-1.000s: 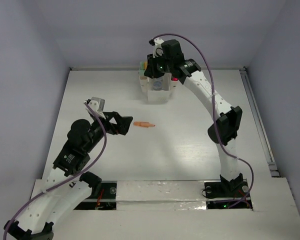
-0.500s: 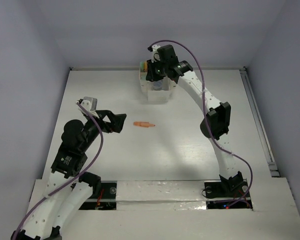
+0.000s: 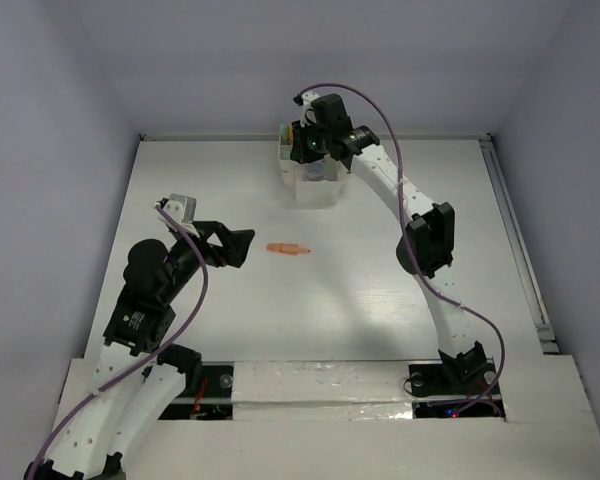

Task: Sort the stationery into containers
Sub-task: Place the pen in the storage box.

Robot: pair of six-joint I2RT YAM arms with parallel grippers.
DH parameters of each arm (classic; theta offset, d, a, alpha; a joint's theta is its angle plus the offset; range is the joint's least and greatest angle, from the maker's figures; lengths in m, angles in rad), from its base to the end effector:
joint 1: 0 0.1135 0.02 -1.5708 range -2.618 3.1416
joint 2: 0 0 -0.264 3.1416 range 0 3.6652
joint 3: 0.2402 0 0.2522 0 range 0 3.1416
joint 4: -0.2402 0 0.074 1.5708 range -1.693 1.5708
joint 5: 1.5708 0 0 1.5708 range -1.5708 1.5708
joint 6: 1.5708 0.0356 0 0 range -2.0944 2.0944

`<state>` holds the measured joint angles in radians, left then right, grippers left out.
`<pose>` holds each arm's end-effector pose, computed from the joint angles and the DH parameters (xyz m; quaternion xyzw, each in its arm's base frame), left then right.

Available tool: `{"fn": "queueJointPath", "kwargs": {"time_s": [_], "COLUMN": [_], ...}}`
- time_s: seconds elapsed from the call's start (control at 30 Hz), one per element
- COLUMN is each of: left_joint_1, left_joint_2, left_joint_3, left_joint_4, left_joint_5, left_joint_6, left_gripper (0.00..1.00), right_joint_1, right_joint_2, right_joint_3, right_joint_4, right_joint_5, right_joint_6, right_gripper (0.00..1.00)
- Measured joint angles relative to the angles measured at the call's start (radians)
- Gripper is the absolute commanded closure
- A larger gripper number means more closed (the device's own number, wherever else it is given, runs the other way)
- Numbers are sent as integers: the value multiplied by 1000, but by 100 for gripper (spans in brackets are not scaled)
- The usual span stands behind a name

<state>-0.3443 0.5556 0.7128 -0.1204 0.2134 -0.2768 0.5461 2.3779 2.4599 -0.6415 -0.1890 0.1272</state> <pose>0.1264 -0.0533 0.3544 0.0999 0.6870 -0.2891 0.6591 0.4599 0.2873 0.3181 -0.2258 0.8424 0.2372 0.4279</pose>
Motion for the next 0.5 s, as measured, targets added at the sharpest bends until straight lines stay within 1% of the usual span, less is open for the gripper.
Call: {"fn": "queueJointPath", "kwargs": {"time_s": [0.33,0.4,0.5], "left_joint_1": [13,13,13], "left_joint_2": [5,6,6], "left_joint_3": [0,0,0], "left_joint_4": [4,5,4], "left_joint_5": [14,15,16], "left_joint_6": [0,0,0], "left_gripper": [1,1,1], "right_joint_1": [-2,-2,-2], "right_joint_2": [22,22,22], "right_joint_3": [0,0,0], "right_joint_4": [20,23,25], "right_joint_5": [27,26,26], "right_joint_6": [-3,-3,-3], "right_gripper": [100,96,95]}}
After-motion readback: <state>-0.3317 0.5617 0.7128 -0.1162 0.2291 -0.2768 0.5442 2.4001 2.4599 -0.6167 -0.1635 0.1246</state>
